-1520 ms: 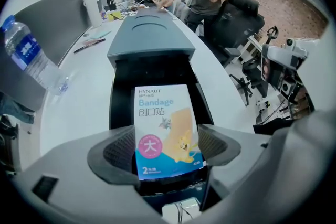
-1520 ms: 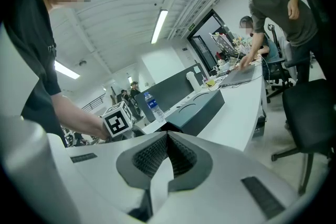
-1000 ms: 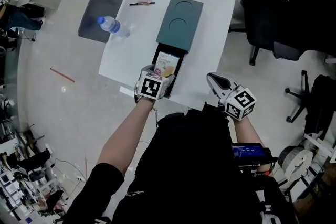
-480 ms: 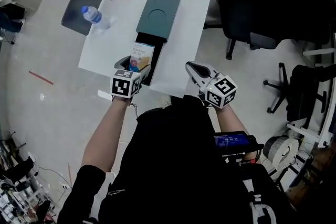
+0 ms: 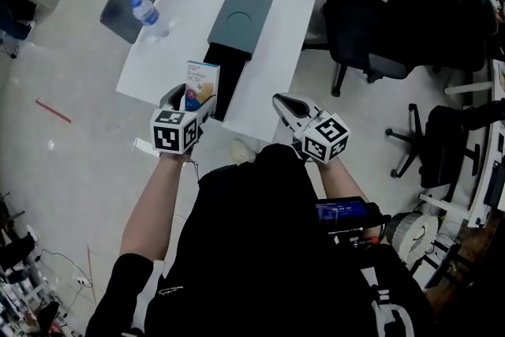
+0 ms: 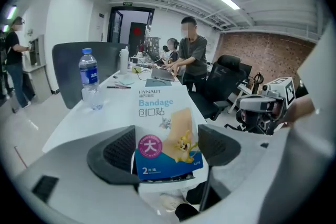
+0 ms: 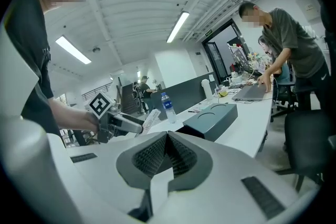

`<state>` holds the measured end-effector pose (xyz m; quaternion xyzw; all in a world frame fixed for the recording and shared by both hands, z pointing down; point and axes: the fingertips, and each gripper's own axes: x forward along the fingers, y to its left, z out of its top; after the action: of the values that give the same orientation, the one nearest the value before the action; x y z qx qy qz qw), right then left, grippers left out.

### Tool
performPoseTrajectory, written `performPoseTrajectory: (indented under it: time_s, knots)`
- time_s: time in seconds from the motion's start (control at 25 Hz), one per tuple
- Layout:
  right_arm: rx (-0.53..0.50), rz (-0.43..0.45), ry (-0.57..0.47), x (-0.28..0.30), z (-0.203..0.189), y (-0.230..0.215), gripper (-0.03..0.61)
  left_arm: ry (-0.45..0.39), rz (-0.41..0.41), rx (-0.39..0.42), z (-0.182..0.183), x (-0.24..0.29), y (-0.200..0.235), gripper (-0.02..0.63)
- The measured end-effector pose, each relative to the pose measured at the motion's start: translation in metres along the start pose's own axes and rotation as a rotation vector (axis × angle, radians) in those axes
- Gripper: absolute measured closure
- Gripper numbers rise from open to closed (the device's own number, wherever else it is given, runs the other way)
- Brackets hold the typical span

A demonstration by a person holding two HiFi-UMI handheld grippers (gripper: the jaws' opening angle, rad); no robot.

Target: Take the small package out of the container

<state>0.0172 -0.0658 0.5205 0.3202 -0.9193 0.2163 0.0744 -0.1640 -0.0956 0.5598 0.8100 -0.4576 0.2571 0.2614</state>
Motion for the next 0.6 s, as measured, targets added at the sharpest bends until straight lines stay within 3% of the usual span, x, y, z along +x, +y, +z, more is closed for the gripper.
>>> performPoseTrajectory:
  time_s: [0.28,0.6]
  knots:
    - [-0.036,0.055,0.006,0.001,0.004,0.001,0.552,-0.084,0.038,-0.065,-0.004,-0.026,-0.001,0.239]
    - [-0.08,0.185,0.016,0.009,0.008,0.006,0.552,-0.152,0.154,-0.165,-0.027,-0.058,-0.001,0.239]
